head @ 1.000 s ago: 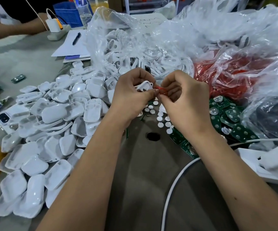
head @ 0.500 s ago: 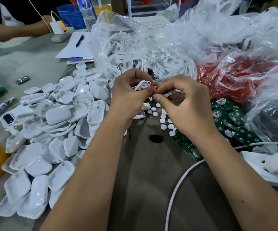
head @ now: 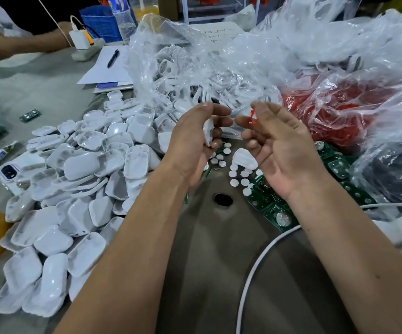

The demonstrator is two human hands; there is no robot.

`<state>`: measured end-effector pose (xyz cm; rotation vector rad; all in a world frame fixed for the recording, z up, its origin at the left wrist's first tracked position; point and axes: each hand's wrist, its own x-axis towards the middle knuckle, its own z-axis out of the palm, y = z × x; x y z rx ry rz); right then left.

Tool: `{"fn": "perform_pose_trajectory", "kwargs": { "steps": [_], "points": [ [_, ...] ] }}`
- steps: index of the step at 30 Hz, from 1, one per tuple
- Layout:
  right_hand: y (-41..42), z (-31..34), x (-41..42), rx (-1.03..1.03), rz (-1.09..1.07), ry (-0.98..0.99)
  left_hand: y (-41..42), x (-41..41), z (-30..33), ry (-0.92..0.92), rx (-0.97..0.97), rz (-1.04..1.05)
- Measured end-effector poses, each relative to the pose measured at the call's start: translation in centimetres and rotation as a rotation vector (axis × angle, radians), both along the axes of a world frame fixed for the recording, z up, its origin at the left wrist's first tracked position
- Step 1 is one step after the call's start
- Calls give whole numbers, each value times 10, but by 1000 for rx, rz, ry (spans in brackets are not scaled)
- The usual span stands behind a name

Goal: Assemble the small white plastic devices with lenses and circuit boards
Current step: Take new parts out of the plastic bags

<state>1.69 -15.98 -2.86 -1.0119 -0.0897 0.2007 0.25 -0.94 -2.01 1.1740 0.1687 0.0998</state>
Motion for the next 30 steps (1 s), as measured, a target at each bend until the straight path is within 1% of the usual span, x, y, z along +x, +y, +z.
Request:
{"fn": "perform_pose_trajectory", "kwargs": {
  "steps": [2, 5, 9, 12, 18, 22, 27, 30],
  "points": [
    [-1, 2, 0, 115, 101, 90, -2, 0, 1, -9, -77, -2],
    [-2, 3, -1, 219, 221, 171, -2, 0, 1, -65, -113, 11],
    [-3, 4, -3, 267, 324, 193, -3, 1, -2, -142, -43, 73],
    [-3, 5, -4, 276, 359, 196, -1, 3, -4, -147, -51, 119],
    [-2, 7, -5, 246, 312, 181, 1, 3, -6, -104, 9, 181],
    [0, 8, -5, 116, 168, 147, 1, 4, -6, -96, -9, 199],
    [1, 7, -5, 49, 46, 64, -1, 3, -8, -105, 39, 193],
    [2, 7, -5, 31, 6, 24, -1, 3, -8, -77, 29, 187]
  ]
}}
